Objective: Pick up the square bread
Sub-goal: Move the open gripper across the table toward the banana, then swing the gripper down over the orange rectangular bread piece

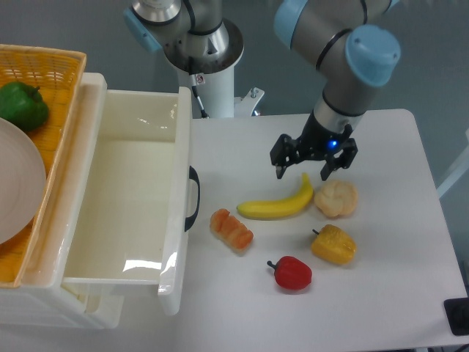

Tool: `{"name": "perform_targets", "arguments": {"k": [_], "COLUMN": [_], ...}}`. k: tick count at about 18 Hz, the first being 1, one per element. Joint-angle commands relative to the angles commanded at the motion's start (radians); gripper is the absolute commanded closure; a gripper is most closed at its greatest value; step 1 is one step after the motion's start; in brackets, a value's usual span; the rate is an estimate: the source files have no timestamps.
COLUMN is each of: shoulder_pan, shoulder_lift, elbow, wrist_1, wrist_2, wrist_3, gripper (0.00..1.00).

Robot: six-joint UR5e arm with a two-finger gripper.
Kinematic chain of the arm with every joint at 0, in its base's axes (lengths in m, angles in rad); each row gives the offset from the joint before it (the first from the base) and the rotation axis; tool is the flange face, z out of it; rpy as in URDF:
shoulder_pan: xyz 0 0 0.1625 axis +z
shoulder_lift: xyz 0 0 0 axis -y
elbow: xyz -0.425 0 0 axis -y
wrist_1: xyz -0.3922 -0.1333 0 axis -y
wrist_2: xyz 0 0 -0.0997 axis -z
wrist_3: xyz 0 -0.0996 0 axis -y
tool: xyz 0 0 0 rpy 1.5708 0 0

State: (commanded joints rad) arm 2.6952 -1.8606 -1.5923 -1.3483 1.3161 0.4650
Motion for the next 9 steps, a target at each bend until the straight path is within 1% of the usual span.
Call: {"name": "perform_targets", "arguments": {"k": [4,7,9], "shoulder_pan": [-0.014,-0.017,-0.04], "shoulder_lift": [-0.015,-0.031,-0.048], "elbow": [-0.018,-0.025,-0.025], "wrist_1": [-0.003,0.003,0.006], "wrist_2": [-0.002,0.0,0.0], "wrist_3": [-0.052,-0.126,-0.176], "gripper": [0.0,0.0,0.0]}}
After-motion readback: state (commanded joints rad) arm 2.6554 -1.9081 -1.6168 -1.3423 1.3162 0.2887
